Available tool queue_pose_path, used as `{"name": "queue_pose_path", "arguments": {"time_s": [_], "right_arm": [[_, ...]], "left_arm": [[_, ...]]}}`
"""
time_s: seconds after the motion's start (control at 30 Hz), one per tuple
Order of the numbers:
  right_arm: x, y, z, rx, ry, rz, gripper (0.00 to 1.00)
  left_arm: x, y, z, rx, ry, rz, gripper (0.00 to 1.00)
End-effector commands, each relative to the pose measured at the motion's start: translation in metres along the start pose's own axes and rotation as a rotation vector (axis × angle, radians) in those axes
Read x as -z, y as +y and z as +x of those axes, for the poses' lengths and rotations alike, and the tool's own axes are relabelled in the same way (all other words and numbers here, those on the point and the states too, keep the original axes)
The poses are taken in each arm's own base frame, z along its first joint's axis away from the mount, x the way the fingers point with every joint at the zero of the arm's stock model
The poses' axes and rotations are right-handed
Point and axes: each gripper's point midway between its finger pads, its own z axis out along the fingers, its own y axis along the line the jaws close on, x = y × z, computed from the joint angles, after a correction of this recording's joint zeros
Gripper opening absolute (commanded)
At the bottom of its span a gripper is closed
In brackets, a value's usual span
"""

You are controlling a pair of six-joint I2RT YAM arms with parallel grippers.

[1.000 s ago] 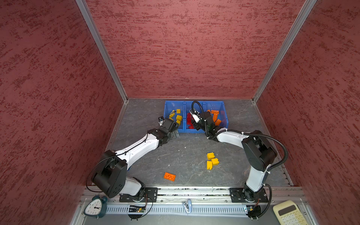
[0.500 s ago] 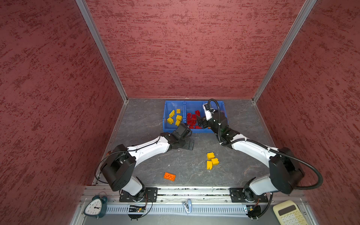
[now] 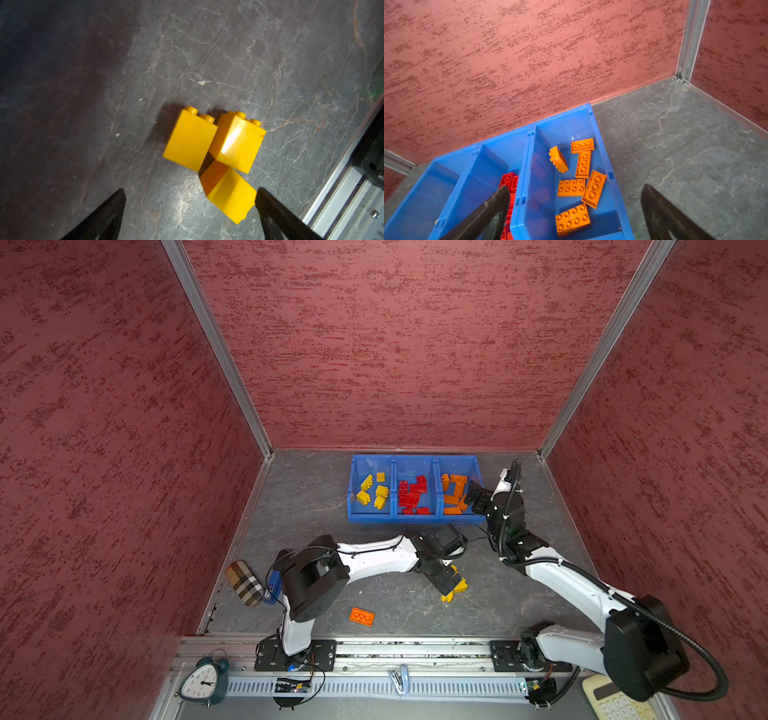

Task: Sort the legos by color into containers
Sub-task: 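Lower the left gripper onto the yellow bricks and grasp one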

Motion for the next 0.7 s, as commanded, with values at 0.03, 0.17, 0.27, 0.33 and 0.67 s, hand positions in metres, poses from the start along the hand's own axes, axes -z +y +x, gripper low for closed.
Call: {"name": "queue_pose_path", "arguments": {"time_s": [0.03,0.17,0.27,0.33,0.67], "right_arm": [[0.005,-0.018,0.003,-0.086,0.021,0.046,0.99],[0.012,-0.027,0.009,-0.084,0.021,0.05,0.99],[0.015,-0.03,0.009,-0.08,0.01,0.05,0.99],[0.016,-0.031,0.009,-0.077,0.006,0.047,0.99],[0.015,-0.025,0.012,-0.08,0.024,0.012,0.99]], "left_arm": [[-0.011,-0.013,0.011,-0.116,0.082,-0.016,0.97],[-0.02,0.001,0.014,-0.097,0.105,-0.111,0.94],[-0.026,0.007,0.019,-0.085,0.128,-0.135,0.91],[-0.031,0.008,0.023,-0.077,0.146,-0.138,0.85],[-0.033,0.014,0.026,-0.022,0.136,-0.128,0.52]]}}
